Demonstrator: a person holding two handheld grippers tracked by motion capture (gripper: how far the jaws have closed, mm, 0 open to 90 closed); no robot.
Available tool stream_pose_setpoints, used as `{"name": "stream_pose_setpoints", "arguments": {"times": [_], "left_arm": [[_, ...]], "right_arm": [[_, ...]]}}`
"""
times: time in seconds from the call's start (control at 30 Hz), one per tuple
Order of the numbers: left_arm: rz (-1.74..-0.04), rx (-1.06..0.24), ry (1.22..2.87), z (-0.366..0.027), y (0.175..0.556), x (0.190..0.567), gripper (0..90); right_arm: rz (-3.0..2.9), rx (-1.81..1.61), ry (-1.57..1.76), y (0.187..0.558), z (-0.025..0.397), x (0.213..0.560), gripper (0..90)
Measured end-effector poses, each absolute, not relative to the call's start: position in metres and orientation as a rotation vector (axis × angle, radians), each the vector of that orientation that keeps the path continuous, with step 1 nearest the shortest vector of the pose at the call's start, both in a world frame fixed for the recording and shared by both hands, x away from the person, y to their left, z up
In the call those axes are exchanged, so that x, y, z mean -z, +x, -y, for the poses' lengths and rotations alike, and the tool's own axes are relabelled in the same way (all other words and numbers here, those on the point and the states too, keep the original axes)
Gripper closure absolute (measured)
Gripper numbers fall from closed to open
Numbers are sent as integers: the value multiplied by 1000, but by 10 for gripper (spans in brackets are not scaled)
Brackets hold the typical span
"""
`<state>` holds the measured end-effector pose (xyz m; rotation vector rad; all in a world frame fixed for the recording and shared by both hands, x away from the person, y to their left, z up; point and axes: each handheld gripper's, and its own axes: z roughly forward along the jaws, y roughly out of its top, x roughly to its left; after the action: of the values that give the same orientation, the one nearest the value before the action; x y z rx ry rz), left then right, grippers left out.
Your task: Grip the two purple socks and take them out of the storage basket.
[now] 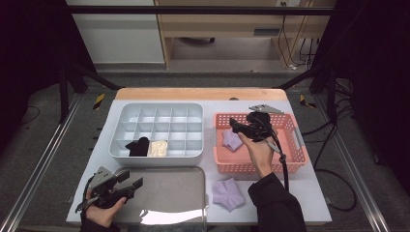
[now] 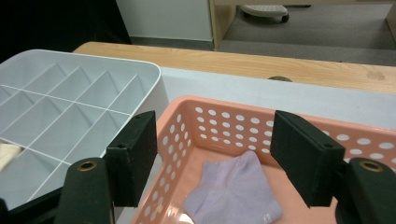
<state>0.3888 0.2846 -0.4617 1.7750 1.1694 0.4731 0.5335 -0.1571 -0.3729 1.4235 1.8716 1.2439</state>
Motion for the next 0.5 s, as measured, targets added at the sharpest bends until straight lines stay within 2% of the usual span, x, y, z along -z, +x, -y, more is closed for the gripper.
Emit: {"name": "stream_pose_setpoints", "arguments": {"times": [0.5], "left_arm": [[-1172,-471,1774,-285,388,461,353]], "right_arm": [[-1903,-1110,1502,565,154,398,345]]}}
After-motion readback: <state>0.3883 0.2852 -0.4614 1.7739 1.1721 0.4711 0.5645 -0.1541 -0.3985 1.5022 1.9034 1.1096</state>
